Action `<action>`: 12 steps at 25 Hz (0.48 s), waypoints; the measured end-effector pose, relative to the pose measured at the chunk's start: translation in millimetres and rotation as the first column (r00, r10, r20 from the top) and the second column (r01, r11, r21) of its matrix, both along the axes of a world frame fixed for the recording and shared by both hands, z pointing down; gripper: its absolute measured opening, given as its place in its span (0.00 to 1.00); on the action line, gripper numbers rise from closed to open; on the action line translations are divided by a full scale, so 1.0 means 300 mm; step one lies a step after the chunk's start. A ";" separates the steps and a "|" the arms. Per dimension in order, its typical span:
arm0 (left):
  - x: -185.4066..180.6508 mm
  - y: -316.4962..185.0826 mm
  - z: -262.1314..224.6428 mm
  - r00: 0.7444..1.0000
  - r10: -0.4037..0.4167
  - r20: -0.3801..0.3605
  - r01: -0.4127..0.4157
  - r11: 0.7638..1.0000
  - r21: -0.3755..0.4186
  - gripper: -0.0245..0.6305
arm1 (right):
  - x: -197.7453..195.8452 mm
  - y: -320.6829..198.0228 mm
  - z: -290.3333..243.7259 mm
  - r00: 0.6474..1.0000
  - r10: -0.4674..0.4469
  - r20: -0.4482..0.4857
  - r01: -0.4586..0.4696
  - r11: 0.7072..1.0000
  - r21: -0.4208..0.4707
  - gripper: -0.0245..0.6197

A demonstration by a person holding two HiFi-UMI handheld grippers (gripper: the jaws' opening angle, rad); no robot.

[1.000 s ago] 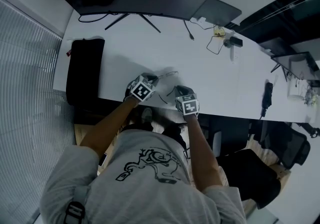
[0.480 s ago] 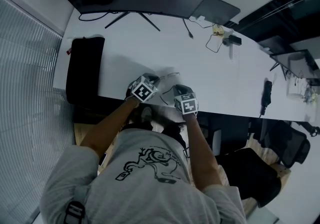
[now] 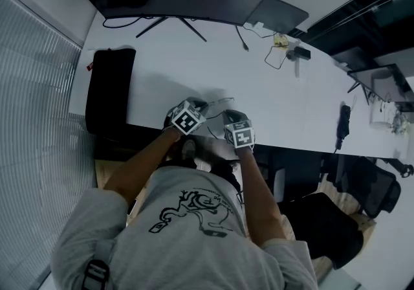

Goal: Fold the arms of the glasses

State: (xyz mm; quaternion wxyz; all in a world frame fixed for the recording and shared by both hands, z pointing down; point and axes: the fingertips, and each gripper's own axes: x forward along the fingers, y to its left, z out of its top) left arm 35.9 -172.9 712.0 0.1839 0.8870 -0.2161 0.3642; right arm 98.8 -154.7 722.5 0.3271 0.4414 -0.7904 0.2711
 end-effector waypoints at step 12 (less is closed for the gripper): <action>0.027 0.039 -0.022 0.999 0.033 0.007 -0.033 0.999 0.006 0.09 | 0.009 0.012 -0.005 1.000 -0.005 -0.007 0.005 1.000 -0.011 0.10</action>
